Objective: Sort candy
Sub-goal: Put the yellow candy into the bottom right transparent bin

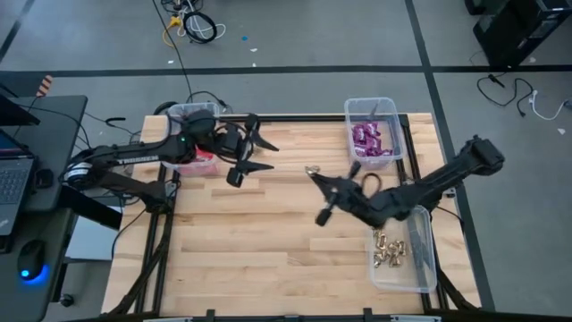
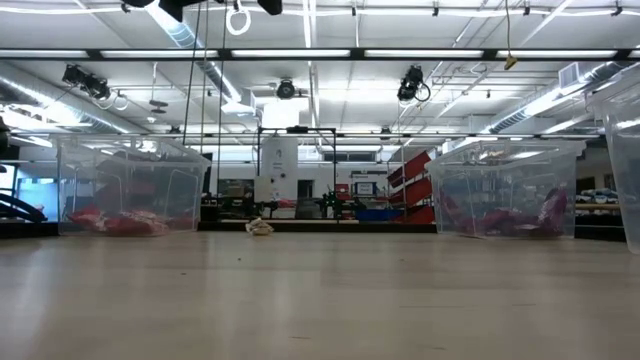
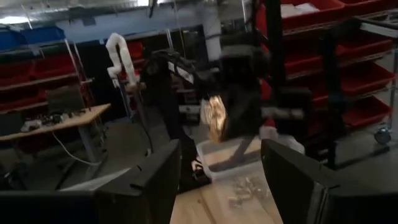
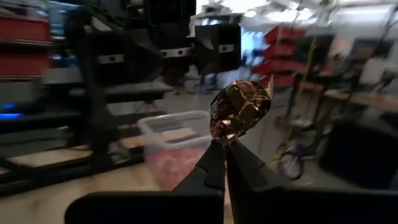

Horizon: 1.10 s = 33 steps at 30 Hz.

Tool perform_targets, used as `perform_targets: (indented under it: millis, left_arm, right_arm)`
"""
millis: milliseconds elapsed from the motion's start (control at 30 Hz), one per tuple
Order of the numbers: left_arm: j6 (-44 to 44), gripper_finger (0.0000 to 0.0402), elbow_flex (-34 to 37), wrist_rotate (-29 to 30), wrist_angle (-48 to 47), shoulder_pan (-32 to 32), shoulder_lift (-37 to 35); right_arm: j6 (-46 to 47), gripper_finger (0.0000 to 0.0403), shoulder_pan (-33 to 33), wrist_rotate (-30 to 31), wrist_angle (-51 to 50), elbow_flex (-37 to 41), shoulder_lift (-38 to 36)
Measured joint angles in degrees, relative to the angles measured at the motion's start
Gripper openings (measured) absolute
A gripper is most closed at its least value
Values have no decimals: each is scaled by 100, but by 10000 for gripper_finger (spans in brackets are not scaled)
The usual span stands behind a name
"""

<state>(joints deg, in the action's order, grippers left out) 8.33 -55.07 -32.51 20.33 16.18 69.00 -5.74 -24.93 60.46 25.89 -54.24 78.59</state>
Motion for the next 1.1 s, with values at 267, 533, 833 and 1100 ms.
perform_targets:
  millis: [267, 533, 833, 1100]
  left_arm:
    - [134, 225, 0, -24, -665, -8, -232]
    - [151, 225, 0, -70, -1088, -10, -215]
    - [147, 225, 0, -75, -1352, -88, -211]
    - [149, 225, 0, -74, -1356, -205, -211]
  right_arm:
    - [1990, 0, -637, -1950, -3066, 0, -1619]
    - [3366, 0, -731, -4589, -5136, 0, -2916]
    - [6208, 0, -778, -5795, -7685, 0, -3996]
    - [6426, 0, -919, -5911, -8984, 0, -4225]
